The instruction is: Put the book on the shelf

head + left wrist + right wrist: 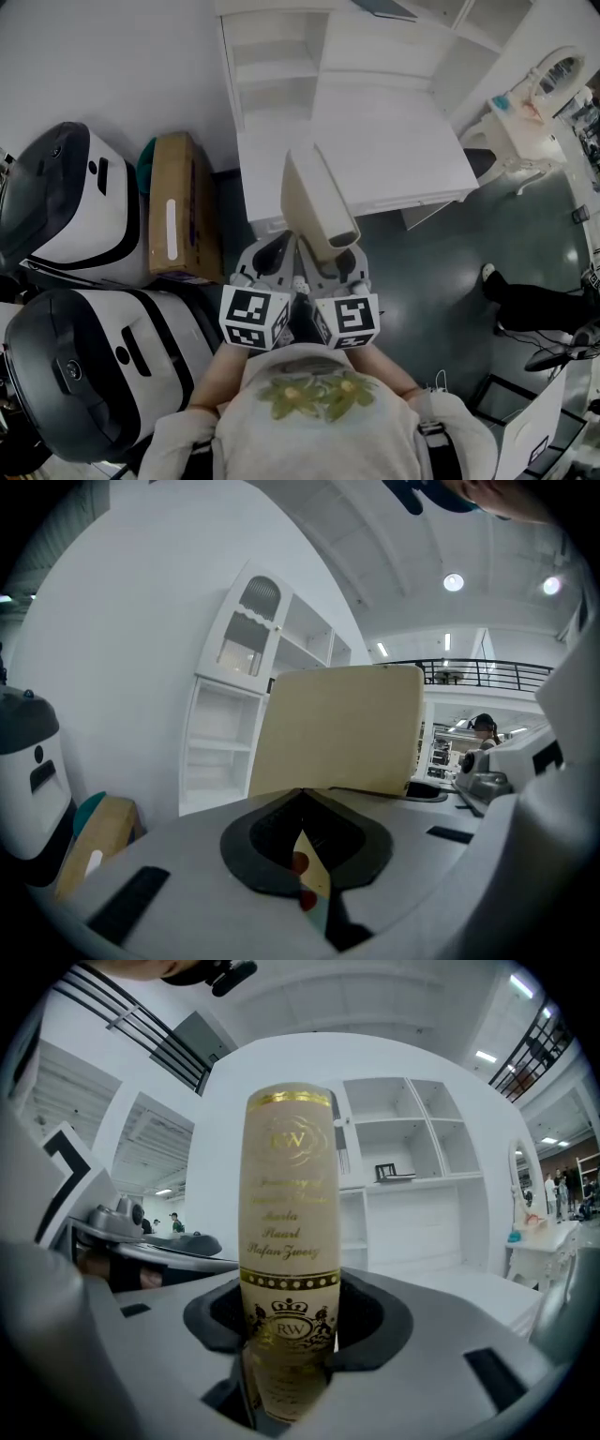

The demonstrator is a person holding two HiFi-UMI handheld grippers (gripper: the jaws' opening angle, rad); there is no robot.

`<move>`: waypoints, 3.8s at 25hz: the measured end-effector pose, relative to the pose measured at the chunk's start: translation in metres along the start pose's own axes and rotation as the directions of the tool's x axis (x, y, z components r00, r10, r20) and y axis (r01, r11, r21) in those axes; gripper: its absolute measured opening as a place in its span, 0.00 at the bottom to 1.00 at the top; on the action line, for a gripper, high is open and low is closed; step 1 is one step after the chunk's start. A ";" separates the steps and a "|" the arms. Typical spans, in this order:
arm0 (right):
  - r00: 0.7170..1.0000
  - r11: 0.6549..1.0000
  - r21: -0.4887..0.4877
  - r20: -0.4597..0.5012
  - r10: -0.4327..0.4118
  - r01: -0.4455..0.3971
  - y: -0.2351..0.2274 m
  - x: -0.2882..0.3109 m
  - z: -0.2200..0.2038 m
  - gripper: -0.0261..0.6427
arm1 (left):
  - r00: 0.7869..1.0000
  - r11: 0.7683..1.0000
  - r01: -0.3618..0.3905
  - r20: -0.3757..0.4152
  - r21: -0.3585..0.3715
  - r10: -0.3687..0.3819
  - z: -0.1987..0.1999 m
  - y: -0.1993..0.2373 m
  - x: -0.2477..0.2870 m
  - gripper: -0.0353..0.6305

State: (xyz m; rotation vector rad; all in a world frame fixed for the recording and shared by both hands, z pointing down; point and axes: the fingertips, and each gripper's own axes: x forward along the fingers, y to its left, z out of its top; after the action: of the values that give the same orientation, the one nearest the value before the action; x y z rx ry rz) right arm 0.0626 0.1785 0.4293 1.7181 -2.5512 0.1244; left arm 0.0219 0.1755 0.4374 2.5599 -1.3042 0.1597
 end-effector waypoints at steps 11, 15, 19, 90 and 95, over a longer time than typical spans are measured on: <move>0.999 0.999 0.003 0.006 0.037 -0.037 -0.030 0.073 0.017 0.38 | 0.999 0.999 -0.037 0.002 0.019 0.037 0.031 0.042 0.059 0.09; 0.999 0.999 0.004 0.007 0.053 -0.053 -0.041 0.095 0.024 0.38 | 0.999 0.999 -0.051 0.002 0.020 0.051 0.043 0.054 0.079 0.09; 0.997 0.998 0.000 0.014 0.069 -0.069 -0.053 0.114 0.030 0.38 | 0.998 0.997 -0.070 0.003 0.021 0.070 0.053 0.062 0.097 0.09; 0.999 0.999 -0.013 0.034 0.036 -0.036 -0.100 0.380 0.061 0.38 | 0.998 0.997 -0.065 -0.011 0.037 0.065 0.120 0.250 0.245 0.09; 0.999 1.000 -0.018 0.038 0.026 -0.025 -0.104 0.388 0.060 0.38 | 0.998 0.997 -0.066 -0.008 0.039 0.066 0.122 0.255 0.250 0.09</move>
State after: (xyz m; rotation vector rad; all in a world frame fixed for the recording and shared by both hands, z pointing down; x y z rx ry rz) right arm 0.0132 -0.2241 0.4104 1.6991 -2.5936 0.0708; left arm -0.0388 -0.1966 0.4209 2.5460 -1.3964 0.2114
